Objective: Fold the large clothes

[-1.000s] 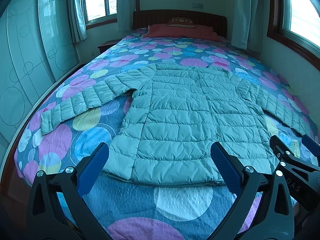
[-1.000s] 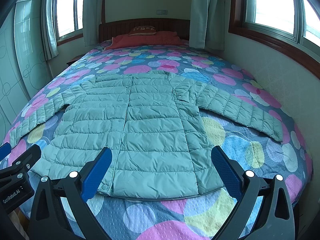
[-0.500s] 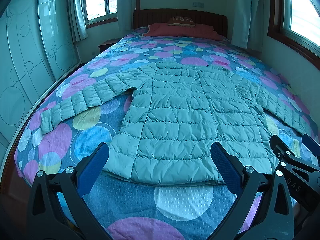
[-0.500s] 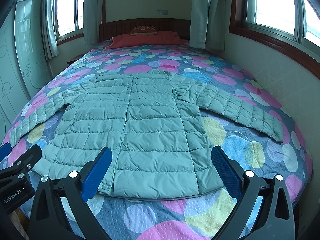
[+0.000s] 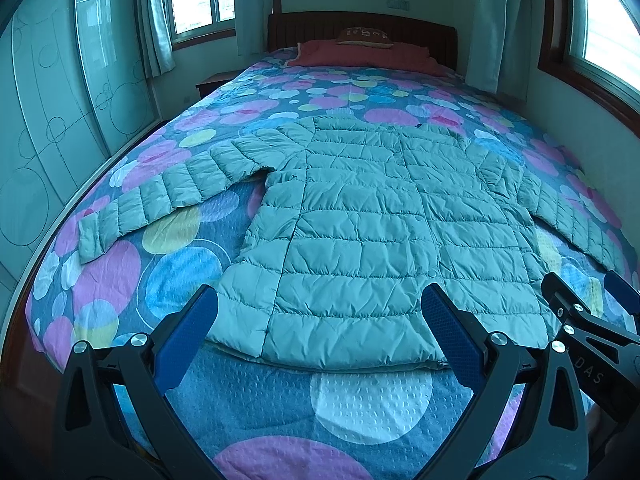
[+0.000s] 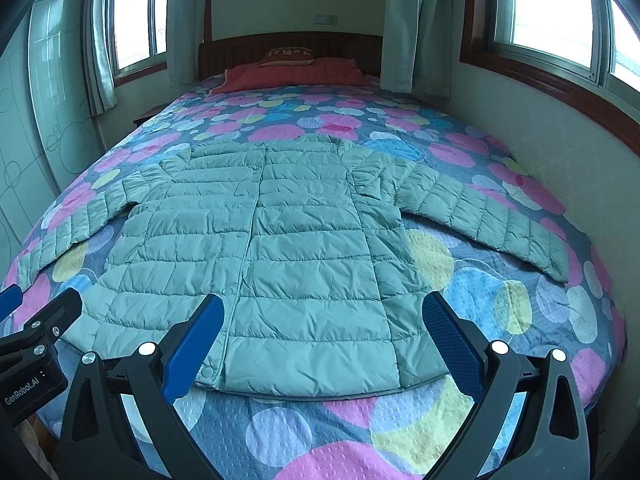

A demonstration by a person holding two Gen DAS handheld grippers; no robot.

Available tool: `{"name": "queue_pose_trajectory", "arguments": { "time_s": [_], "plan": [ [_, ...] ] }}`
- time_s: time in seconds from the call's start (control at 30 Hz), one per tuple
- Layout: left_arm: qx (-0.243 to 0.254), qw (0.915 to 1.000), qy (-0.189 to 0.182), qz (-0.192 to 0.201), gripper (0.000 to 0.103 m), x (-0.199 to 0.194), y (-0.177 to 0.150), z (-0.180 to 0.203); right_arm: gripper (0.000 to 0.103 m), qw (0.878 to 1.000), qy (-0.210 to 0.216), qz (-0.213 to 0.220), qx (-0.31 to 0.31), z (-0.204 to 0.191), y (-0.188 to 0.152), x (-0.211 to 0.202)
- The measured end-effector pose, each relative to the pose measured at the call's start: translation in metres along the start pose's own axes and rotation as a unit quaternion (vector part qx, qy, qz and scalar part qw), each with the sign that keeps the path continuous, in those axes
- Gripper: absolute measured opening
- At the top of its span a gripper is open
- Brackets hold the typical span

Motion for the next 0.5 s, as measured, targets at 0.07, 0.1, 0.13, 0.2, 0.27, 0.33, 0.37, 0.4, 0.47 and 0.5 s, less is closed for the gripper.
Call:
{"name": "queue_pose_trajectory", "arguments": {
  "time_s": [0.07,0.1,0.13,0.2,0.27,0.33,0.37,0.4,0.47,0.5],
  "plan": [
    [-0.005,1.0000,0.000,-0.006,0.101,0.007,-0.004,-0.008,0.099,1.000,-0.002,-0.004,-0.001,0.001,-0.002,0.004],
    [-0.006,0.9999,0.000,-0.009,0.101,0.010,-0.003,-0.009,0.099,1.000,-0.003,-0.005,-0.001,0.002,-0.002,0.006],
    [-0.008,0.9999,0.002,-0.011,0.101,0.012,-0.003,-0.011,0.099,1.000,-0.004,-0.008,-0.001,0.005,0.001,0.008],
    [-0.017,0.9996,0.005,-0.023,0.101,0.022,-0.005,-0.021,0.099,1.000,-0.006,-0.014,0.001,0.009,0.001,0.015],
    [-0.030,0.9986,0.012,-0.042,0.101,0.039,0.004,-0.031,0.099,1.000,-0.011,-0.021,0.004,0.014,0.000,0.024],
    [-0.042,0.9977,0.024,-0.048,0.092,0.051,0.004,-0.044,0.099,1.000,-0.015,-0.025,0.006,0.019,0.001,0.032],
    [-0.046,0.9971,0.031,-0.052,0.084,0.056,0.007,-0.049,0.099,1.000,-0.016,-0.026,0.008,0.022,0.002,0.036],
    [-0.051,0.9963,0.036,-0.059,0.068,0.063,0.008,-0.055,0.098,0.999,-0.018,-0.025,0.010,0.026,0.003,0.040],
    [-0.075,0.9933,0.040,-0.078,0.061,0.079,0.007,-0.072,0.098,0.999,-0.027,-0.022,0.019,0.036,0.005,0.049],
    [-0.086,0.9919,0.037,-0.085,0.057,0.087,0.008,-0.079,0.094,0.999,-0.031,-0.022,0.026,0.042,0.007,0.054]
  ]
}}
Point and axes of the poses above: each gripper's, at about its wrist camera, not at the fingertips, and x roughly the way its jaws point, z to its right, y to its top, the point moved 4 cm from there along x, roughly the way its jaws point, and after that the axes turned 3 degrees about z, right-handed, at the moved point
